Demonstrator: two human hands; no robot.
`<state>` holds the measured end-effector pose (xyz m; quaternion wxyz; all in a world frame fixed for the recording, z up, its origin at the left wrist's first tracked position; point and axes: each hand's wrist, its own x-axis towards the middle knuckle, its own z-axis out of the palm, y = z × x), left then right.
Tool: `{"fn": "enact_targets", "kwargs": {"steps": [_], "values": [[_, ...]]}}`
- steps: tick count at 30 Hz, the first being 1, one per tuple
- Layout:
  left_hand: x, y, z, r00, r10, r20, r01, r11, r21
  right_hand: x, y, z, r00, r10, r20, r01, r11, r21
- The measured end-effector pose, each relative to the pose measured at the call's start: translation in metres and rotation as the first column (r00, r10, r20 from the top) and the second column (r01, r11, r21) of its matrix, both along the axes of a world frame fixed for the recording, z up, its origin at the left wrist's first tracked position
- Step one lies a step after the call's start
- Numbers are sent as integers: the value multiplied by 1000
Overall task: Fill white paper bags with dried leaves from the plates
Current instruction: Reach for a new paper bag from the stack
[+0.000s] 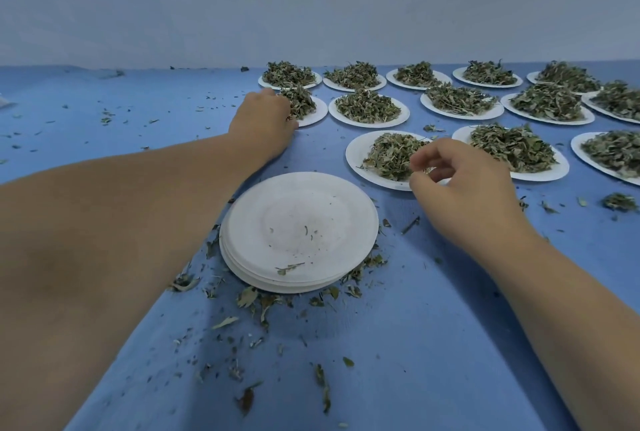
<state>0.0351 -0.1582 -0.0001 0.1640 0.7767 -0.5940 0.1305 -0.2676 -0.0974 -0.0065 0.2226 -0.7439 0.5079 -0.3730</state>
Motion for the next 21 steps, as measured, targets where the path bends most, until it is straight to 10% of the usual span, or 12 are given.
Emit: {"fn": "enact_targets", "kwargs": {"steps": [6,21], "values": [[11,-22,1,870,225,-439,-148,968,202,-1,6,3,999,9,47,-9,1000,5],[16,-84,48,916,198,-348,55,798,599,3,9,1,999,45,29,-44,998,-47]]}}
